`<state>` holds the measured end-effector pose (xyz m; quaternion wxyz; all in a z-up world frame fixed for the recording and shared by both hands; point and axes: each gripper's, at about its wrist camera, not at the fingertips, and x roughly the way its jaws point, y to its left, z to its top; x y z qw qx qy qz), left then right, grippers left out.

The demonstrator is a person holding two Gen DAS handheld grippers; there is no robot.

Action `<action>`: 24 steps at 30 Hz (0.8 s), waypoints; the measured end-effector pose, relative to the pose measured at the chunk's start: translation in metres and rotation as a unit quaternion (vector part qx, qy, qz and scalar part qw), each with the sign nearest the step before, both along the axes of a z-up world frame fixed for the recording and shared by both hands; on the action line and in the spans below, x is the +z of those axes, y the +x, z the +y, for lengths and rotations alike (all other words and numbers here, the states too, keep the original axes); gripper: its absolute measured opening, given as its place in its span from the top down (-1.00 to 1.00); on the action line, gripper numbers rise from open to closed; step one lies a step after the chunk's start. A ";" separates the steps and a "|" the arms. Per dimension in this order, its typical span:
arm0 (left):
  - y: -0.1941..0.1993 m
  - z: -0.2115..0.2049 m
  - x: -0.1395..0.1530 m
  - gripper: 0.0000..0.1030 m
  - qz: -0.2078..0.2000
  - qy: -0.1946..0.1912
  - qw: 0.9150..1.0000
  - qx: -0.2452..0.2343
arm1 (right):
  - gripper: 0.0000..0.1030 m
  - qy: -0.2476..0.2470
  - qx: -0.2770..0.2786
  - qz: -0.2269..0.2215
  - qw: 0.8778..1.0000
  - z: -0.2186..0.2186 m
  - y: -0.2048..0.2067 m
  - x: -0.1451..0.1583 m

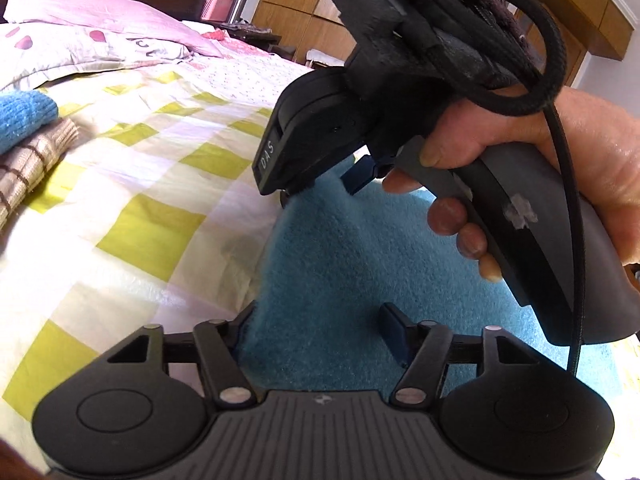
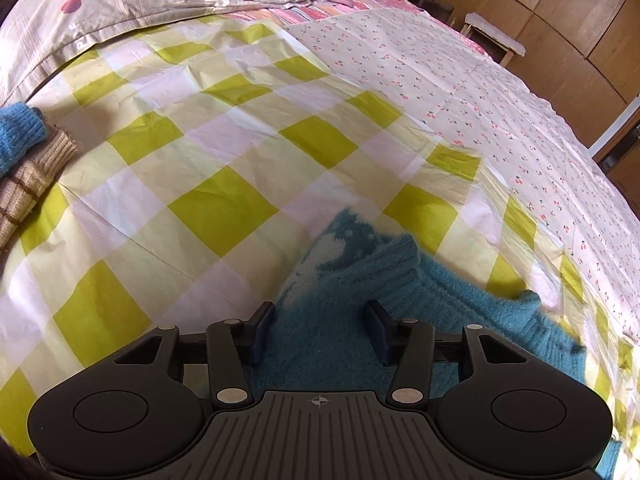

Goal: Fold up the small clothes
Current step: 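Grasp the sweater with the left gripper while the right gripper holds its edge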

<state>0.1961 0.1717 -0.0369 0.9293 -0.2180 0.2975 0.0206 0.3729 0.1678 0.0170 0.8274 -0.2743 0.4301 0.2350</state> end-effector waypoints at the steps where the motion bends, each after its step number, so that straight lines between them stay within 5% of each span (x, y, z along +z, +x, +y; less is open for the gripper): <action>1: 0.001 -0.001 0.001 -0.16 -0.002 0.002 1.000 0.002 | 0.21 0.003 0.000 0.001 1.000 -0.001 0.000 0.001; 8: 0.003 -0.001 0.011 0.12 -0.019 0.009 1.000 0.011 | 0.47 0.026 -0.003 0.005 1.000 -0.012 0.000 0.011; 24: -0.011 -0.015 0.031 0.42 -0.059 0.011 0.998 -0.011 | 0.59 0.109 -0.027 -0.005 0.994 -0.061 -0.008 0.052</action>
